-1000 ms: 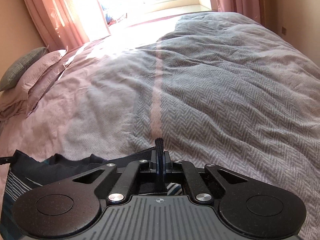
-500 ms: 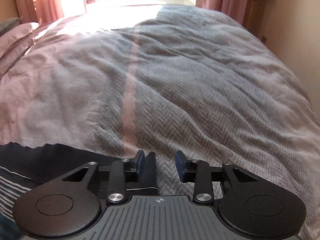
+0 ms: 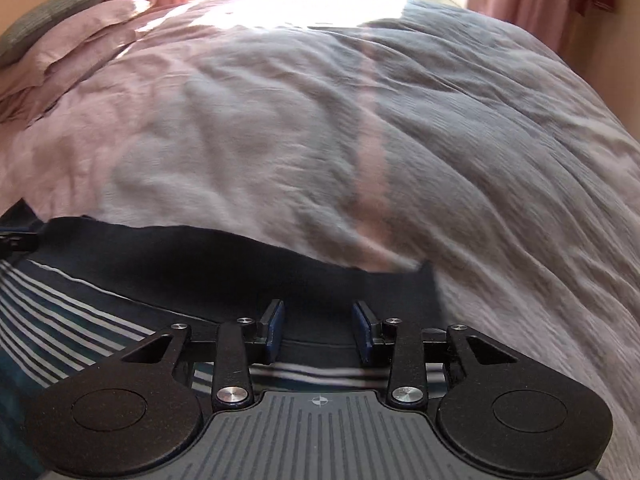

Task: Fold large clothes
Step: 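Open both grippers and withdraw from the folded sweater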

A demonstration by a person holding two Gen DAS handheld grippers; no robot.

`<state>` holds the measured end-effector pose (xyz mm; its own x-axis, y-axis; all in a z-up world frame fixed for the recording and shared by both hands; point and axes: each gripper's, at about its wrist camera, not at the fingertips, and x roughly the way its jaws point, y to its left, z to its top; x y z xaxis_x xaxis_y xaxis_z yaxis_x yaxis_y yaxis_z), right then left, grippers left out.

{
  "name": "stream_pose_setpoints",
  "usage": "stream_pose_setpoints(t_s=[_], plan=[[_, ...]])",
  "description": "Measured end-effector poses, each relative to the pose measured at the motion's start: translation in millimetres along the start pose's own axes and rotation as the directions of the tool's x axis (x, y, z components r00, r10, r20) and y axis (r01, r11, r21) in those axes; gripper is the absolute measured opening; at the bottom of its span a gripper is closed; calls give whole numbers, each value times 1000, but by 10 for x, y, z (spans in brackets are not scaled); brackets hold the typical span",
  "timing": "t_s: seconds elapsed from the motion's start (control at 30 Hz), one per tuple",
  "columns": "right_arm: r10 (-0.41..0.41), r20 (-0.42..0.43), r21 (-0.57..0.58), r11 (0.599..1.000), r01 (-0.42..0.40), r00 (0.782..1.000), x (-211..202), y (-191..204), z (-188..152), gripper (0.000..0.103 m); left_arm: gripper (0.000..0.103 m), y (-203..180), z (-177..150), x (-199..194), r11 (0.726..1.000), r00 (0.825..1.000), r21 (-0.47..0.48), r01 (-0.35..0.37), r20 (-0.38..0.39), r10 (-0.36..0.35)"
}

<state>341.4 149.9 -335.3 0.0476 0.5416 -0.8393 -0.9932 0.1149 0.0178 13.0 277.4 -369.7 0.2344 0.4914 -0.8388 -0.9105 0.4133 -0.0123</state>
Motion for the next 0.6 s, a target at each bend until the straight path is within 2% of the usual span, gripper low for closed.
stream_pose_setpoints(t_s=[0.07, 0.13, 0.2, 0.3, 0.37, 0.43, 0.57, 0.6], plan=[[-36, -7, -16, 999, 36, 999, -194, -197, -74, 33, 10, 290, -72, -188, 998, 999, -33, -53, -1, 53], [-85, -11, -33, 996, 84, 996, -460, -281, -171, 33, 10, 415, -162, -498, 994, 994, -18, -105, 19, 105], [-66, 8, -29, 997, 67, 998, -790, -271, -295, 33, 13, 417, -287, -835, 991, 991, 3, -131, 35, 131], [15, 12, -63, 998, -14, 1000, -1241, -46, -569, 33, 13, 309, -565, -1375, 998, 997, -15, -64, 52, 64], [82, -26, -98, 992, -84, 996, -1439, 194, -818, 33, 13, 173, -841, -1620, 999, 1000, -35, -9, 22, 10], [130, -86, -124, 982, -140, 988, -1518, 386, -1123, 33, 14, 56, -1158, -1720, 999, 1000, -45, 4, -22, -5], [46, -246, -143, 986, -84, 968, -1261, 454, -1712, 33, 15, 9, -1667, -1518, 995, 989, -76, -62, -137, 51], [43, -245, -133, 988, -78, 969, -1222, 427, -1786, 33, 15, 25, -1702, -1462, 994, 987, -85, -74, -147, 61]])
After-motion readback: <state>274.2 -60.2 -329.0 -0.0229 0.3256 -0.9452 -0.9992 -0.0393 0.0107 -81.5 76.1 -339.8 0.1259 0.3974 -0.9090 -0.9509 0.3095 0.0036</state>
